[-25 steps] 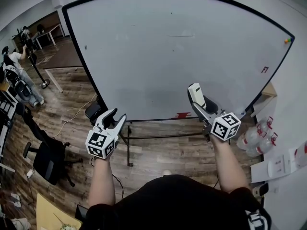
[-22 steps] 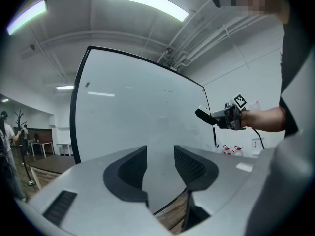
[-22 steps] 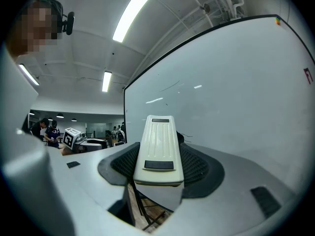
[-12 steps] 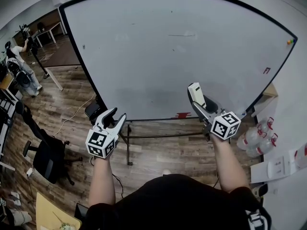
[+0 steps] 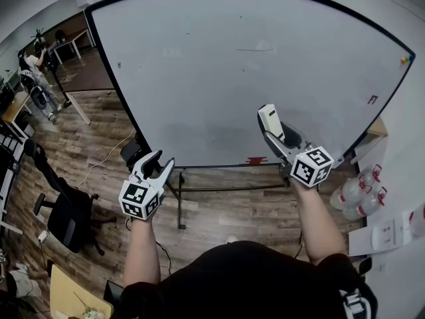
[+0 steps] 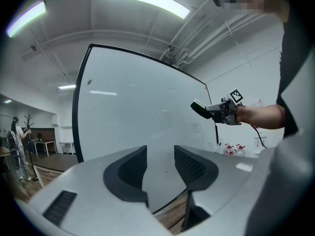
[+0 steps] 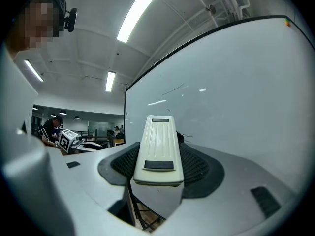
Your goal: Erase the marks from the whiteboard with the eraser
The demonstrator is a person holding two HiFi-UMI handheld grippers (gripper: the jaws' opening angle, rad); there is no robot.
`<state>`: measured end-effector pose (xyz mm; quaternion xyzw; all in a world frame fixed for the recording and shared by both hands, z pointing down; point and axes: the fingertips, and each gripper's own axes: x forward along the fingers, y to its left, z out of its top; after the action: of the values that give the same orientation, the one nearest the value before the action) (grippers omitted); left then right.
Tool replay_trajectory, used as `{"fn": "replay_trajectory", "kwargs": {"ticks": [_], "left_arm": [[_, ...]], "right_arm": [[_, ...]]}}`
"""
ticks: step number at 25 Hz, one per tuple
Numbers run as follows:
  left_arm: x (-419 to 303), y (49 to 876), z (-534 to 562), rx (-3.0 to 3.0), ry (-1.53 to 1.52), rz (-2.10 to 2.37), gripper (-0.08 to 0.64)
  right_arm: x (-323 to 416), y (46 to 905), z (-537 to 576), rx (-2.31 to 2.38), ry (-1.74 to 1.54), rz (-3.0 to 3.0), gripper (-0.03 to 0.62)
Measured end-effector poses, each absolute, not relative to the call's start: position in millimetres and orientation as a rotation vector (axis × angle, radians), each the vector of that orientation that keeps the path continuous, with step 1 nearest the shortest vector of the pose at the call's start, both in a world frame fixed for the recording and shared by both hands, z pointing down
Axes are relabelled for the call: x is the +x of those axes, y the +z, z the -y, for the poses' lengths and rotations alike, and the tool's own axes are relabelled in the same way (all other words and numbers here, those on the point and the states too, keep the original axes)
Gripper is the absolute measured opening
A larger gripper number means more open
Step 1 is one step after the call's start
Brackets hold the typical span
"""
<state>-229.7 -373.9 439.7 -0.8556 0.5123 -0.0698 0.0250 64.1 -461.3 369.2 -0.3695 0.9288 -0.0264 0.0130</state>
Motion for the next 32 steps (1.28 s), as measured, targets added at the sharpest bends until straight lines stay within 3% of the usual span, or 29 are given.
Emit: {"fn": "replay_trajectory", "kwargs": {"ticks": [32], "left_arm": [[-220, 444, 404, -2.667, -0.215, -1.584, 0.183]], "right_arm": [[-72, 227, 522, -1.093, 0.737, -2.794, 0.25]]}}
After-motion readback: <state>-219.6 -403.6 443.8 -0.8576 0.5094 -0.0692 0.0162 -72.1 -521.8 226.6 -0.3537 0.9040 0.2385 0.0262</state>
